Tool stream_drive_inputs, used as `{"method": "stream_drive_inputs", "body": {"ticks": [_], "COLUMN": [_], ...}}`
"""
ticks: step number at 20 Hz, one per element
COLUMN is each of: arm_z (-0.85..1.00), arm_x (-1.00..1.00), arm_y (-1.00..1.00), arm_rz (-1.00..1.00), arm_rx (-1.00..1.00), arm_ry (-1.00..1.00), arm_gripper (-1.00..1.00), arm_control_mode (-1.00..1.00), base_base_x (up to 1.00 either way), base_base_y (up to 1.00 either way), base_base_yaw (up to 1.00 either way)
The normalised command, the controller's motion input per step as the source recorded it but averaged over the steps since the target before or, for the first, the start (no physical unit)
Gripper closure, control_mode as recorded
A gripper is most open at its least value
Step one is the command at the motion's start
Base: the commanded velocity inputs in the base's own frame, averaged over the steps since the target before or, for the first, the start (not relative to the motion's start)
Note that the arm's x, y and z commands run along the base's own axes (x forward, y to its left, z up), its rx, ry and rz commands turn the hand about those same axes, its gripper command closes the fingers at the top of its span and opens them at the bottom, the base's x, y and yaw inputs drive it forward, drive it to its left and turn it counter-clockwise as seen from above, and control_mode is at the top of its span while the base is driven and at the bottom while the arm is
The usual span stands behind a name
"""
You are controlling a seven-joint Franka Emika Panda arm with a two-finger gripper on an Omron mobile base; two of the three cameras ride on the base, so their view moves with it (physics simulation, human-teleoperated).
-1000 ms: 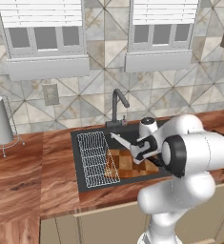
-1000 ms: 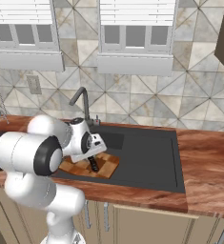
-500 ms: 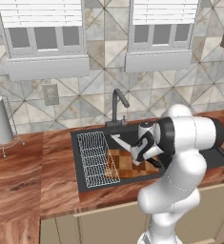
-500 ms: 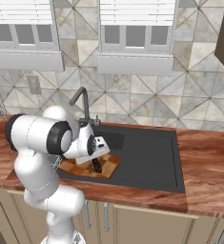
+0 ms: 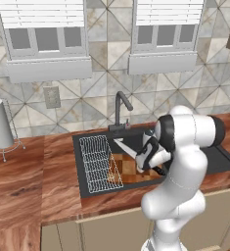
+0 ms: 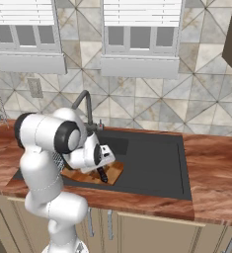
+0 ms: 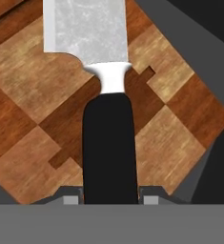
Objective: Move the cutting board and knife to the sink. Then move spray from the cabinet to the counter.
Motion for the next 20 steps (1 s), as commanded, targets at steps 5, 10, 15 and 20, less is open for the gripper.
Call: {"method": "stream_drive_inputs", "body": {"ticks": [5,10,15,20], "arm_z": [-0.20,-0.26,-0.20,-0.19], "arm_x": [0.11,0.19,0.17,0.12], "arm_y": [0.00,0.00,0.00,0.00], "arm_rz": [0.00,0.00,0.00,0.02], "arm_rx": [0.00,0.00,0.00,0.00], "arm_ry": [0.00,0.00,0.00,0.00], "arm_gripper": [1.00,1.00,1.00,1.00], "arm_control_mode": [-1.00,-1.00,-1.00,-1.00], "base_base_x": [0.00,0.00,0.00,0.00], "base_base_y": [0.00,0.00,0.00,0.00], "base_base_yaw": [0.00,0.00,0.00,0.00]}}
